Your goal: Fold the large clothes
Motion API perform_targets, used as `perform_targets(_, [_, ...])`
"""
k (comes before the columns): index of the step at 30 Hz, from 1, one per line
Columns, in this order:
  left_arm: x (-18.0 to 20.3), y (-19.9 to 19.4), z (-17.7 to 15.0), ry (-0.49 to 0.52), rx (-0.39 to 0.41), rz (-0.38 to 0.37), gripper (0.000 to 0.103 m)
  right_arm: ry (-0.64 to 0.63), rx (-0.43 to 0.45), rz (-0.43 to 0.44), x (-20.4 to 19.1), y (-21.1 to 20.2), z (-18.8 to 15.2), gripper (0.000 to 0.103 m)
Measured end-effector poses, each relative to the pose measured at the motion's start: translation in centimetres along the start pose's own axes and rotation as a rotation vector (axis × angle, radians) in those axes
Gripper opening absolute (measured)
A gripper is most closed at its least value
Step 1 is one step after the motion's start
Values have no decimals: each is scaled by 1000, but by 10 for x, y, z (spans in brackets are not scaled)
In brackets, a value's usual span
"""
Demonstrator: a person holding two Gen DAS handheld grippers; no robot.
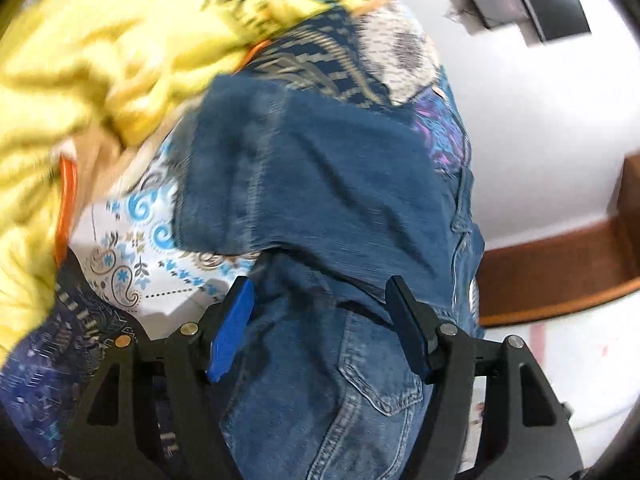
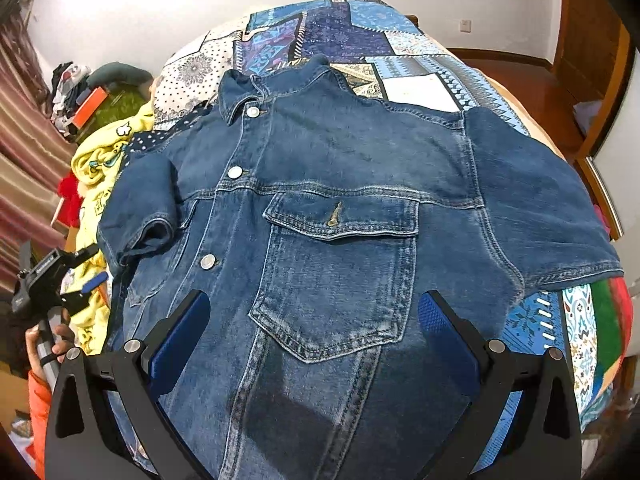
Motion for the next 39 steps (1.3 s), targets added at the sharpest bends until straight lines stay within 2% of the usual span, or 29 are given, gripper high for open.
perform_targets(7, [-17,27,19,-114,-14,-36,67,16,-23,-6,2,10,-1,103])
perform_targets(11, [-21,41,33,-136,1,-10,67,9,-46,-7,2,16,-3,103])
perform_targets(13, [-20,42,36,-110,21,19,65,7,-51,-4,1,18,-4,103])
perform_targets(15, [-19,41,41,-85,64,74,49,8,-56,2,0,19,-4,103])
perform_targets(18, [-16,44,48,-93,104,106,34,6,-58,13,-2,18,-6,103])
perform_targets(22, [-10,39,51,-77,138,121,21,-10,-42,10,-3,10,-5,103])
perform_targets(26, [14,29,50,54,160,173,15,-11,-26,6,2,2,-6,103])
perform_targets(29, [46,8,48,133,200,150,14,9,-16,10,7,-2,-6,103])
perform_targets(33, [111,-28,35,314,285,129,13,41,0,20,15,-9,-7,103])
perform_targets(39, [213,-39,2,561,370,122,13,39,39,17,23,-23,-7,103])
Point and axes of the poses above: each gripper's, at about its wrist camera, not at the fingertips, and y roughly the way its jaws point, x to its right, z to its top, the point moved 8 cm from there along y, roughly the way its jaws point, and after that the axes turned 10 degrees about -y, right-handed, at the moved point
